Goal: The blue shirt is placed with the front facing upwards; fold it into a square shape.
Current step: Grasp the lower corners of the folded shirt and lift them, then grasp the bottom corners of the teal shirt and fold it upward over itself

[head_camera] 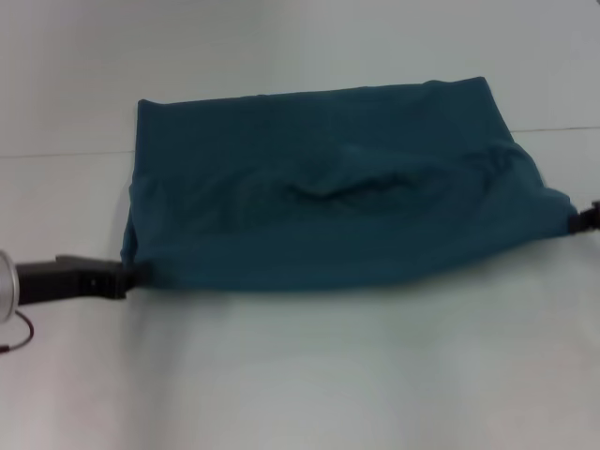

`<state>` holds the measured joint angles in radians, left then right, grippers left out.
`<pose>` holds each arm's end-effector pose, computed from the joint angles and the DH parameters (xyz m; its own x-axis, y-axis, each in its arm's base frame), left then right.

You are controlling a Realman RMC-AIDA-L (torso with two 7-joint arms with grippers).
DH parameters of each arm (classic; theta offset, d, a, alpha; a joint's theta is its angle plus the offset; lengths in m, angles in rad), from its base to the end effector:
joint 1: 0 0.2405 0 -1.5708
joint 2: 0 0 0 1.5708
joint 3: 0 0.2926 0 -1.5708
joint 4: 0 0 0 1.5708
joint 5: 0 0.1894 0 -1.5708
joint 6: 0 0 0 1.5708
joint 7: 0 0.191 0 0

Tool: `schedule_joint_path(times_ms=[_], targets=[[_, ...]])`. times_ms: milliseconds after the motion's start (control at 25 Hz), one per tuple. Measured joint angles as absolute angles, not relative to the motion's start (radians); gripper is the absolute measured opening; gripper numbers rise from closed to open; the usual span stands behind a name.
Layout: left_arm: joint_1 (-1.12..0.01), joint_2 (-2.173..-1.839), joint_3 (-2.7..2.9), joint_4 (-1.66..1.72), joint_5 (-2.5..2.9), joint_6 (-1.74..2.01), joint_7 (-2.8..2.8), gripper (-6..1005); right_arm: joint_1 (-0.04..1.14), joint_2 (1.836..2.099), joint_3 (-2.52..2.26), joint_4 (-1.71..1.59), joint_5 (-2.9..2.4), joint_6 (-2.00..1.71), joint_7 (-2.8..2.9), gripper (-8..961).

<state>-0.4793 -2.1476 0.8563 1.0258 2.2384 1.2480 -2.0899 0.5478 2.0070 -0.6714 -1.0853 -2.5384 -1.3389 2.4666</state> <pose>-0.2855 0.3859 -0.0466 0.6159 0.6721 0.4111 0.7878 -0.5257 -0.3208 0.3431 0.4043 0.0500 0.3680 -0.8146 -0.4483 -0.8836 -0.1562 -0.4414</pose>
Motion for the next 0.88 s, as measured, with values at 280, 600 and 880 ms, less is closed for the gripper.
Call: schedule_joint_path(times_ms=[280,600,880], targets=[[-0.406,-2.149,0.849,1.010,2.198,1.319,-2.070,7,0.475,2.005,-0.647,-1.066,-2.476,-1.428,2.406,43],[-0.334,-2.152,0.824,1.016,2.165,1.437,-2.037,7,0.384,1.997,-0.563,-1.054,-2.453,-1.534,2.320,46],[-0.347,-2.156,0.762,1.016,2.153,1.514,-2.009,6,0.355,1.989,-0.515,-1.053,-2.439,-1.565,2.296,49]])
